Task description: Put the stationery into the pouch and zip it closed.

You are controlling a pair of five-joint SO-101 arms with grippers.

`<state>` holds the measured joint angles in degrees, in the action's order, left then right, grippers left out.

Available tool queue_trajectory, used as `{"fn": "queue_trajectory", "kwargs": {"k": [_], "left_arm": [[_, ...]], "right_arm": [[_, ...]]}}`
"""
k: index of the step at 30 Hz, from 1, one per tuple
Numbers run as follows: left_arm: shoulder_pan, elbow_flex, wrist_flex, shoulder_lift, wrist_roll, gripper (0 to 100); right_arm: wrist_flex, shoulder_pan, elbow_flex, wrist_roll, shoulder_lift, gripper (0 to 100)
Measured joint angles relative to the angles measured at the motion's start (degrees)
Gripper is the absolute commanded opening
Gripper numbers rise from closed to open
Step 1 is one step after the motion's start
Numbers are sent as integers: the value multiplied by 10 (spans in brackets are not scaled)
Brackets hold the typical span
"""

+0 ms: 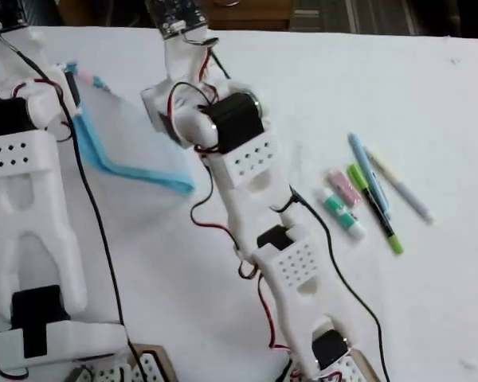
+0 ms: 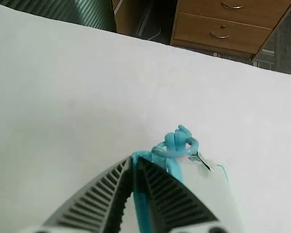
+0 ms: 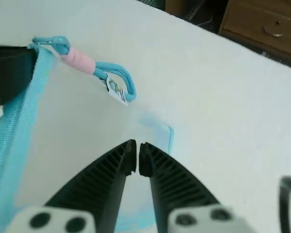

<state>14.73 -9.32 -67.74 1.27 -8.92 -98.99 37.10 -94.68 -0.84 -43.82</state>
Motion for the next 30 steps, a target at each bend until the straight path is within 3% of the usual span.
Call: {"fn": "queue_trajectory", "kwargs": {"k": [6, 13, 19, 24, 30], "left_arm": [[-12, -2, -31, 0, 11, 22], [4, -4, -48, -1, 11, 22], [7, -4, -52, -1, 11, 22], [7, -4, -52, -1, 11, 21], [7, -4, -64, -1, 11, 21]], "right_arm": [[-11, -4, 0, -11, -46, 269], [-15, -14, 0, 68, -40, 170], [-15, -12, 33, 128, 29, 257], [-15, -13, 192, 142, 154, 303], [-15, 15, 522, 186, 359, 302]]}}
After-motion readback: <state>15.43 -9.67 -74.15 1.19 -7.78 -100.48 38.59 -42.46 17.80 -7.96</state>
